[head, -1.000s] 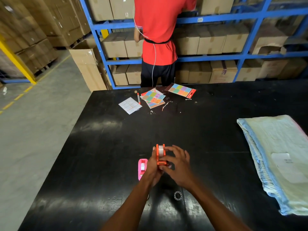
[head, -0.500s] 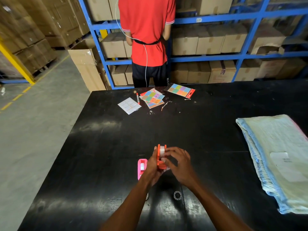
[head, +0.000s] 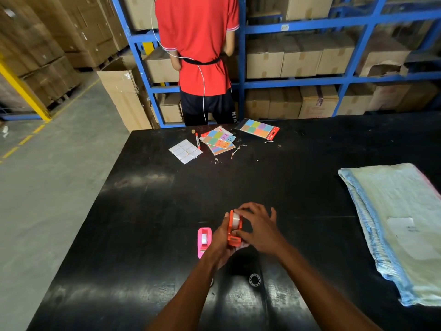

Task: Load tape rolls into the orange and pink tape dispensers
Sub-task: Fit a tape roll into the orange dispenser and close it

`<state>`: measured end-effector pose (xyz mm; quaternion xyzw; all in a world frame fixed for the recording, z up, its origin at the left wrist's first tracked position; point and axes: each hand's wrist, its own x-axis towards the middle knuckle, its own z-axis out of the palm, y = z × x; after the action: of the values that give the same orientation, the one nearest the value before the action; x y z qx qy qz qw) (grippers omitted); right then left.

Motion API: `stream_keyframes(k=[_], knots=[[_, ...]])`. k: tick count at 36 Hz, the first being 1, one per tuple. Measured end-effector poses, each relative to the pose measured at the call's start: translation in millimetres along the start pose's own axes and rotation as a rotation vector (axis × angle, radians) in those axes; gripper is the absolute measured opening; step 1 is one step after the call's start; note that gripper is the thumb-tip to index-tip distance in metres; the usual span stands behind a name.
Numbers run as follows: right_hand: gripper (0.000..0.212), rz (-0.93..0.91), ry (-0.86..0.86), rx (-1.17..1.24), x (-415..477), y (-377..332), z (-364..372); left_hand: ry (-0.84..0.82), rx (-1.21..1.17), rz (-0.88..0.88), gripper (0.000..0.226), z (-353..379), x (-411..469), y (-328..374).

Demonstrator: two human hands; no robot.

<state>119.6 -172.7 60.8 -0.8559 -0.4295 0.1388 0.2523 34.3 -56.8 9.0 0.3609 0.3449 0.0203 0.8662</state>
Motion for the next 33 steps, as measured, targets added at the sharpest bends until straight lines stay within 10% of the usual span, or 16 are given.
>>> stream_keyframes(k=[33], knots=[[0.003, -0.243, 0.361, 0.096, -5.8, -15.3, 1.2, 0.227, 0.047, 0.14, 0.049, 4.7, 7.3, 22.5]])
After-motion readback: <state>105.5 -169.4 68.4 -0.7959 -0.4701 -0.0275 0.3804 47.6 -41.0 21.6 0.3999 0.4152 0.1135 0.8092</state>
